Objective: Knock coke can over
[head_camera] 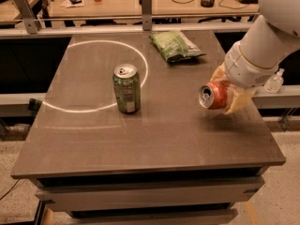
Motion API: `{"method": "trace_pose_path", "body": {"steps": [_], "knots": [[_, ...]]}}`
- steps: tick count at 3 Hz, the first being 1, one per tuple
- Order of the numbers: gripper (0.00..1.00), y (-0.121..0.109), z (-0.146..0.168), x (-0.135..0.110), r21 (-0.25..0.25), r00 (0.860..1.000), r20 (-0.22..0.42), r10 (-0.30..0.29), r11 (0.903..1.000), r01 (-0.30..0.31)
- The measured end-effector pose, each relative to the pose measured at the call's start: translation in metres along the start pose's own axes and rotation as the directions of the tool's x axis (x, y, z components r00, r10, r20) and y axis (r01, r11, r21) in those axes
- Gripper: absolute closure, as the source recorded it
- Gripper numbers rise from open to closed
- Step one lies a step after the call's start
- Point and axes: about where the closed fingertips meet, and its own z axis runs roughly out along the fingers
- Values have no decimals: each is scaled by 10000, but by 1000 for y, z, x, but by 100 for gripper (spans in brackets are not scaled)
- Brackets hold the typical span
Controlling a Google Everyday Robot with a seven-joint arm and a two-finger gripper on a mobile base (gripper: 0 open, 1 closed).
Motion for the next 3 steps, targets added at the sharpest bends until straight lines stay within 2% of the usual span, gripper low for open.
{"method": "trace_pose_path", "body": {"steps": [3], "knots": [[100,6,28,0,-634,9995,-321,-40,9980,20]]}}
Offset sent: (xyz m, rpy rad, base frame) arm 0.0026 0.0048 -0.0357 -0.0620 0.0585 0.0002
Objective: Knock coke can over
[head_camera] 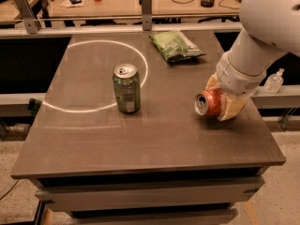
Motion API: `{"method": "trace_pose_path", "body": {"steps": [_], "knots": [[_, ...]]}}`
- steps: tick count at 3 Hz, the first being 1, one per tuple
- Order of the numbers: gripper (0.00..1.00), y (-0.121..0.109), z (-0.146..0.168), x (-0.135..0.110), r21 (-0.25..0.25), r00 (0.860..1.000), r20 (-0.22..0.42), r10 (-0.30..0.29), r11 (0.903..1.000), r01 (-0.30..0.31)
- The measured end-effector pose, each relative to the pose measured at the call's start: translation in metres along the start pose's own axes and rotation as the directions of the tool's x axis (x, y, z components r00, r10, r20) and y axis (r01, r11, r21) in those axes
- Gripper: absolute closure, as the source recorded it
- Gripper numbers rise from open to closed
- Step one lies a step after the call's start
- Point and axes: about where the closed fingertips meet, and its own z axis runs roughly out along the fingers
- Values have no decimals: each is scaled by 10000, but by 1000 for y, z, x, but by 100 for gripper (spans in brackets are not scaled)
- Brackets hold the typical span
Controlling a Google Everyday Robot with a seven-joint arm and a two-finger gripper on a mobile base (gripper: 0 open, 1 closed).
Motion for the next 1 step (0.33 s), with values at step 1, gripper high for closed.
{"method": "trace_pose_path", "body": {"steps": [1], "knots": [[82,0,0,-1,6,10000,-9,-11,10000,11]]}}
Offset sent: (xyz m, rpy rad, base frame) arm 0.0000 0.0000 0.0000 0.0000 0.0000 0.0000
